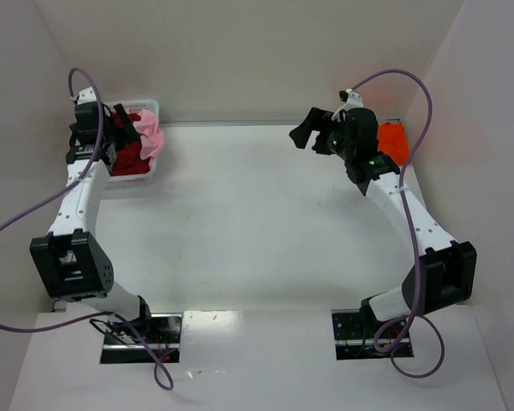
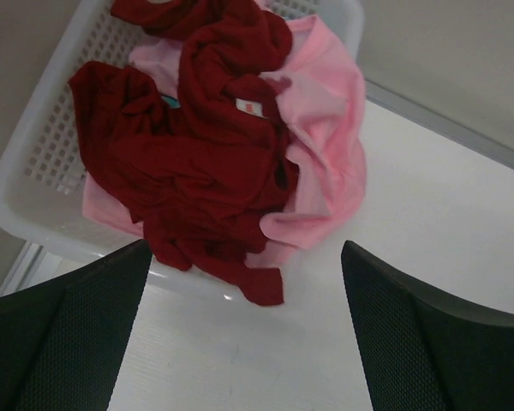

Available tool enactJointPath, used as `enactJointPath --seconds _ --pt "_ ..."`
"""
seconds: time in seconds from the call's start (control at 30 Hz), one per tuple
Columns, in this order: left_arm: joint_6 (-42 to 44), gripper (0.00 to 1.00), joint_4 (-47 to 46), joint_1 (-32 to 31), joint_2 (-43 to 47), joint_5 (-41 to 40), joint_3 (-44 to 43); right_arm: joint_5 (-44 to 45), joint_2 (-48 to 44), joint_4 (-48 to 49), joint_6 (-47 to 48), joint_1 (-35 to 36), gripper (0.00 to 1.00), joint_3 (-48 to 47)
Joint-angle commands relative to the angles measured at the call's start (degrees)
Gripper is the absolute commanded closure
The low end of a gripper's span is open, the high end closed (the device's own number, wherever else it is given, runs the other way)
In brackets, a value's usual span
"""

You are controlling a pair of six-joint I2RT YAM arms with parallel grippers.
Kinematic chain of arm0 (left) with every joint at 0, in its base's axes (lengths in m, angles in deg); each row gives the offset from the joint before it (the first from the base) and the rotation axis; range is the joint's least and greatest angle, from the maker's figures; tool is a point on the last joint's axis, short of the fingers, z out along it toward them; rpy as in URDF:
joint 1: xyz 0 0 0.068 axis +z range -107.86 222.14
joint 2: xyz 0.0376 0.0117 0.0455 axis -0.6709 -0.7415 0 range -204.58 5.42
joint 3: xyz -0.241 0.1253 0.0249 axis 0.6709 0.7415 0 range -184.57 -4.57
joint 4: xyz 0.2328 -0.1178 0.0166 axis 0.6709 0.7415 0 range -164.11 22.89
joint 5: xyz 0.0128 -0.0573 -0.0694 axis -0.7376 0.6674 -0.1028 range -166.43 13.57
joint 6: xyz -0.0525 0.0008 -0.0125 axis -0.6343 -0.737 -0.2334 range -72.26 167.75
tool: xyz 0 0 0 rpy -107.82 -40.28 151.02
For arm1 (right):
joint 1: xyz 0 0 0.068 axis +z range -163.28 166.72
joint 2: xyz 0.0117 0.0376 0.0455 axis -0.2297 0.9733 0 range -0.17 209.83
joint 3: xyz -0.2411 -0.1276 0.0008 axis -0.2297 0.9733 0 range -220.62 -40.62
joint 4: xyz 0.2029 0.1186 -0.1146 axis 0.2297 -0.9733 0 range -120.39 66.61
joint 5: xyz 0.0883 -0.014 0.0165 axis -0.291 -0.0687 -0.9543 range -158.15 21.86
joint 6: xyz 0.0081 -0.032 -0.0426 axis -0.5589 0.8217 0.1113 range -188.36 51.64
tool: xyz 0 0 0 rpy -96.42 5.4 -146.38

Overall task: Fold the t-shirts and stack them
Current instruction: Grab crumpled tshirt from bin with the left arm

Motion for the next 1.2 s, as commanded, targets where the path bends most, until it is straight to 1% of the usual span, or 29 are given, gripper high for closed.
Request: enactJointPath --seconds 0.0,0.1,0.23,0.3,0.43,0.47,0.57,0.6,0.63,0.7,0.77,0.8,0.87,0.9,0.93,0.97,1.03,1.07,1.17 --pt "-1.7 0.01 -4.2 4.0 -7.0 -1.5 -4.0 -2.6 1.4 3.2 0.0 -0.3 0.00 -2.2" --pt "-0.8 0.01 -7.6 4.0 -9.9 -0.4 -4.0 -3.7 3.0 3.8 -1.1 -0.3 0.00 -2.3" --pt "-0.3 0.01 -8.9 4.0 -14.9 0.4 -5.3 -6.5 5.9 4.9 -2.4 -0.3 0.00 -3.5" --pt "0.3 0.01 -8.2 4.6 -20.6 -1.1 -8.4 -6.0 8.6 4.9 -3.0 1.3 0.00 -6.4" --pt "0.3 0.01 -8.8 4.6 -23.5 -1.1 -9.1 -5.3 11.0 3.9 -3.0 1.9 0.00 -8.3" --pt "-0.4 0.01 -10.4 5.1 -25.1 -1.1 -9.1 -4.6 11.8 3.3 -3.0 1.9 0.00 -9.0" --pt "-1.7 0.01 -11.2 6.3 -27.5 2.1 -9.8 -3.4 12.4 2.8 -3.5 1.9 0.00 -9.7" --pt "-2.4 0.04 -11.7 7.0 -28.3 3.8 -10.4 -2.8 12.4 2.8 -3.5 1.9 0.00 -9.7" --pt "-2.4 0.04 -11.7 7.0 -29.1 3.9 -11.1 -2.8 13.0 2.8 -3.5 1.9 0.00 -9.7" --pt "-2.4 0.08 -11.7 7.0 -31.4 6.6 -13.3 -2.3 13.5 2.8 -3.5 1.9 0.00 -9.7" --pt "-2.9 0.20 -11.7 7.0 -33.3 8.2 -14.0 -2.3 14.0 2.3 -4.0 1.9 0.00 -10.3" --pt "-2.9 0.31 -11.7 7.0 -33.3 8.2 -14.5 -2.3 14.6 2.3 -4.0 1.9 0.00 -10.3" --pt "-3.5 0.40 -11.7 7.0 -33.3 8.7 -14.5 -2.3 14.6 2.3 -4.0 1.9 0.00 -10.3" --pt "-3.5 0.51 -12.2 7.0 -33.3 8.7 -14.0 -1.7 14.6 2.3 -4.0 1.9 0.00 -10.3" --pt "-3.5 0.56 -12.9 7.0 -32.8 9.2 -13.1 -1.7 14.6 2.3 -4.0 1.9 0.00 -10.3" --pt "-3.5 0.74 -13.5 7.0 -31.2 9.8 -12.2 -1.7 14.6 2.3 -4.0 1.9 0.00 -10.3" --pt "-3.5 0.86 -13.5 7.0 -30.4 10.3 -12.2 -1.7 14.6 2.3 -4.0 1.9 0.00 -10.3" --pt "-3.5 0.95 -12.3 7.0 -29.1 10.3 -12.2 -1.7 14.6 2.3 -4.0 1.9 0.00 -9.8" --pt "-3.5 0.96 -10.6 7.0 -24.7 10.9 -12.9 -1.7 13.4 2.3 -4.0 1.9 0.00 -9.3"
